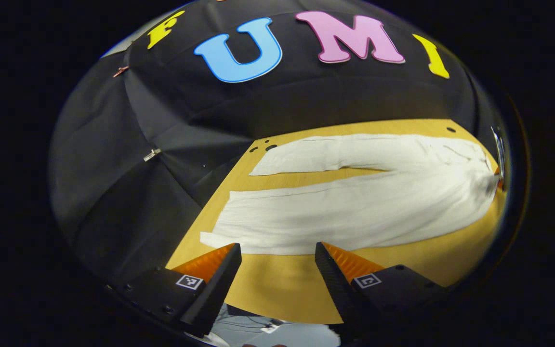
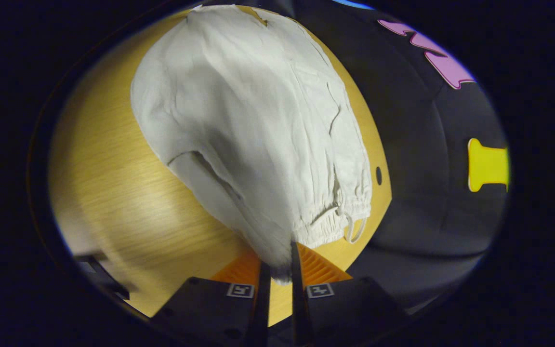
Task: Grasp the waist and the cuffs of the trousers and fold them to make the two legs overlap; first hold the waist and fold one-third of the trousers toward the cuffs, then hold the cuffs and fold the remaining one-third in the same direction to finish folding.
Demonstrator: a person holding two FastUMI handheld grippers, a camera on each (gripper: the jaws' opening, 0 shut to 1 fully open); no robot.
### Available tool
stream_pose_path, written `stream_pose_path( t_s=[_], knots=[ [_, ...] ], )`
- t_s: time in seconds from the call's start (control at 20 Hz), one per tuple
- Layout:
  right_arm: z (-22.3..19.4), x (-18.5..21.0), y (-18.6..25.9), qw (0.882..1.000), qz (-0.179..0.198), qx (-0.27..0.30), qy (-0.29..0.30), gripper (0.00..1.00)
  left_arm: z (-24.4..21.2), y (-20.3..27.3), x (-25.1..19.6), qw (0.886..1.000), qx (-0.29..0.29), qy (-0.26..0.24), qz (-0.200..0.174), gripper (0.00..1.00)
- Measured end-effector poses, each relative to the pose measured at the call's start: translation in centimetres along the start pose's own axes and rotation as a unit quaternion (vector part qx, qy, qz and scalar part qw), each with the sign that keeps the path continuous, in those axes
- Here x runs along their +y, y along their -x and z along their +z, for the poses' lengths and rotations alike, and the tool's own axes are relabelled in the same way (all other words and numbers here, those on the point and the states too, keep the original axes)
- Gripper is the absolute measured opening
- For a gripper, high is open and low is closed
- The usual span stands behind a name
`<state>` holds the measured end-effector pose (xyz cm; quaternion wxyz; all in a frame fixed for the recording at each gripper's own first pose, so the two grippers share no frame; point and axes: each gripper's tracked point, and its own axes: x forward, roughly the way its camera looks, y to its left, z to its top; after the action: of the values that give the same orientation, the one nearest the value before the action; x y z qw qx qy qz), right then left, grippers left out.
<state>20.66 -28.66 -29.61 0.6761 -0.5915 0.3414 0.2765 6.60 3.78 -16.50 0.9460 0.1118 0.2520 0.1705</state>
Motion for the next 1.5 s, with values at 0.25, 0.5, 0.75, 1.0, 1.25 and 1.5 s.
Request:
stream_pose_path(
  t_s=[0.25, 0.5, 0.75, 1.0, 1.25, 1.5],
  knots=[
    [0.0, 0.1, 0.0, 0.998, 0.063, -0.001, -0.014, 0.11, -4.7, -4.6, 6.2, 0.992, 0.051, -0.115, 0.024, 0.97],
    [0.1, 0.1, 0.0, 0.997, 0.083, -0.001, 0.006, 0.06, -8.5, -9.8, 12.9, 0.964, 0.104, -0.242, 0.025, 0.97],
    [0.0, 0.3, 0.0, 0.997, 0.077, 0.004, 0.021, 0.06, -11.0, -13.0, 15.9, 0.933, 0.149, -0.325, 0.032, 0.96],
    [0.2, 0.3, 0.0, 0.996, 0.083, 0.002, 0.036, 0.06, -7.6, -17.7, 14.8, 0.884, 0.088, -0.458, -0.025, 0.96],
    [0.0, 0.4, 0.0, 0.995, 0.081, 0.012, 0.063, 0.06, -7.2, -19.7, 12.8, 0.816, 0.074, -0.554, -0.147, 0.71],
    [-0.1, 0.4, 0.0, 0.994, 0.073, 0.019, 0.076, 0.06, -8.0, -18.7, 13.0, 0.806, 0.143, -0.536, -0.208, 0.57]
  ],
)
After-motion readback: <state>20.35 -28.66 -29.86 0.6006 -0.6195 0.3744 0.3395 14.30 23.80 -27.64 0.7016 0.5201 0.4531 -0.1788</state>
